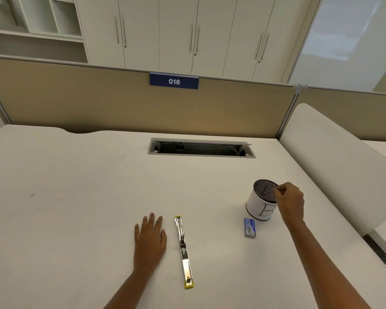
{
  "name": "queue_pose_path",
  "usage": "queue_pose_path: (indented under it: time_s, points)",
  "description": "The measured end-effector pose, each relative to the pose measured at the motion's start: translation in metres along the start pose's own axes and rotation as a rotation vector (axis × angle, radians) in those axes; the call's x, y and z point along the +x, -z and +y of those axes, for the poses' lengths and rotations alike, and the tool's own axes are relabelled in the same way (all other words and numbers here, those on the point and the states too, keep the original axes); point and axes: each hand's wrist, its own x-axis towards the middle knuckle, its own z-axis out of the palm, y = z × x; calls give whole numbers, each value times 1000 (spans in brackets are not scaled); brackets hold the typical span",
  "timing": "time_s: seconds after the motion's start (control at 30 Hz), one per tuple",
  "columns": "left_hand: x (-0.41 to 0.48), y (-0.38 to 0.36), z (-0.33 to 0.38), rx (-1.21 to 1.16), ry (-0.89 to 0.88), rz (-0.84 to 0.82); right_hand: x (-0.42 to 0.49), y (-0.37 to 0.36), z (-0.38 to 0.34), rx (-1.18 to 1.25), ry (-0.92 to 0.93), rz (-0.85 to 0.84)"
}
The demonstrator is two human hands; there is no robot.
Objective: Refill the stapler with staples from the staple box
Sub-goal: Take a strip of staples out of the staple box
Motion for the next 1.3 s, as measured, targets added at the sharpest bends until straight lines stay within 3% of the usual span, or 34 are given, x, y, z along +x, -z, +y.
queue_pose_path:
  time_s: [0.27, 0.4, 0.5, 0.6, 0.77, 0.9, 1.07, 1.17, 1.3]
  points:
    - [3, -3, -3, 3, -14, 11, -63, -26, 1, 69, 40, -100]
    - [6, -8, -6, -42, -55, 37, -99, -48, 14, -177, 80, -206]
    - [10, -14, -11, -191, -8, 91, -109, -53, 20, -305, -18, -248]
    - [13, -12, -6, -447, 29, 187, -109, -54, 23, -228, -50, -243]
    - [20, 14, 31, -699, -110, 327, -115, -51, 8, 81, -75, -302]
    - [20, 23, 64, -920, -149, 83, -133, -50, -27, 315, -36, -370]
    - [18, 26, 89, -1273, 18, -349, -151, -45, -63, 443, 129, -395]
    - [17, 27, 86, -1580, 141, -381, -158, -44, -72, 449, 169, -413]
    - [17, 19, 79, -1814, 258, -347, -166, -45, -73, 407, 209, -411]
